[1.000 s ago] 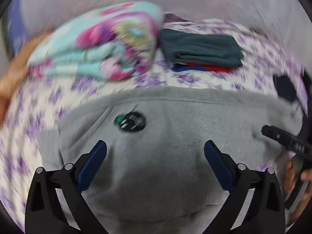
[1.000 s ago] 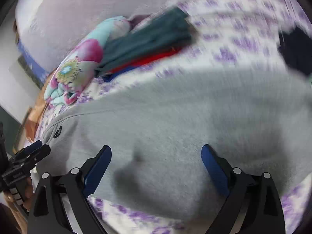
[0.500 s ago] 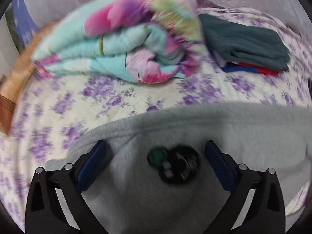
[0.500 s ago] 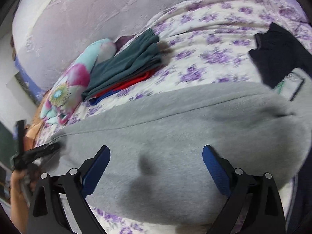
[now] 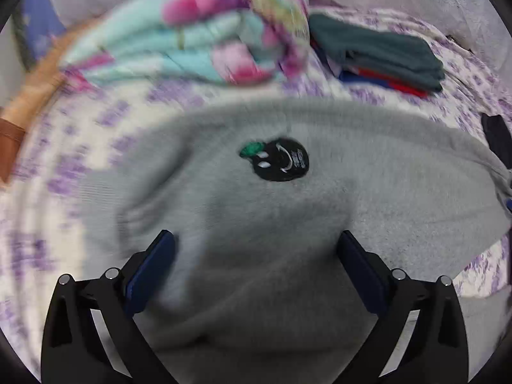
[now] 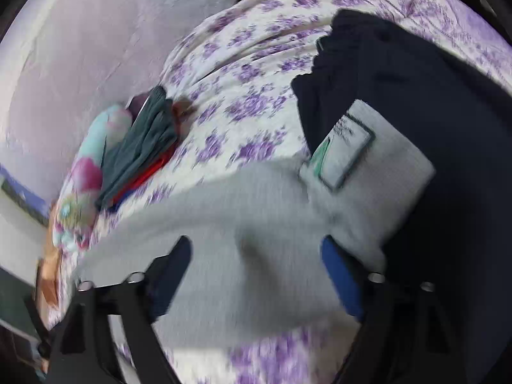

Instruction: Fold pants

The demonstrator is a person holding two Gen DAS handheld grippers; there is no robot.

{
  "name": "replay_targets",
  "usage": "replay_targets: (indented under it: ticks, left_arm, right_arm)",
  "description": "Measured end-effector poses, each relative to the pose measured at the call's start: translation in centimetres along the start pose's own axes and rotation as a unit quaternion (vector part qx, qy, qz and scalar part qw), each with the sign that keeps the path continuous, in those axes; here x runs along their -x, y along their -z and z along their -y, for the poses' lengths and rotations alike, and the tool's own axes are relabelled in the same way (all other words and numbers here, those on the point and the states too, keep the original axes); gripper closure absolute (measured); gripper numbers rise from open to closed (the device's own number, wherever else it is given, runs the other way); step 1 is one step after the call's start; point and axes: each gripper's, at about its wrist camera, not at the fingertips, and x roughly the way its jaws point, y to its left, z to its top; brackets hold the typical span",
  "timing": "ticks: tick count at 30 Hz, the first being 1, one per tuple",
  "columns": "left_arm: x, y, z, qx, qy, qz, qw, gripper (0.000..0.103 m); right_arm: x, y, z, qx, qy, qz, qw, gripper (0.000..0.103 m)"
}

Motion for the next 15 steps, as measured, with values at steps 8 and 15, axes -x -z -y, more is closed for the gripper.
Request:
replay_targets:
  ticks: [8,15]
  left_arm:
    - [0.0,2.5,3.9,-0.124,-0.067,0.016,0.9899,0.004]
    - [2.3,0.9,-2.3,-0.026,0.040,0.002,0.9989,0.004]
  right_arm:
    - [-2.8,3.8,-4.2,0.098,-0.031,-0.075,0.992,0.008]
    - [2.0,2.7,-4.5,0.130,0.054,-0.003,0.990,0.007]
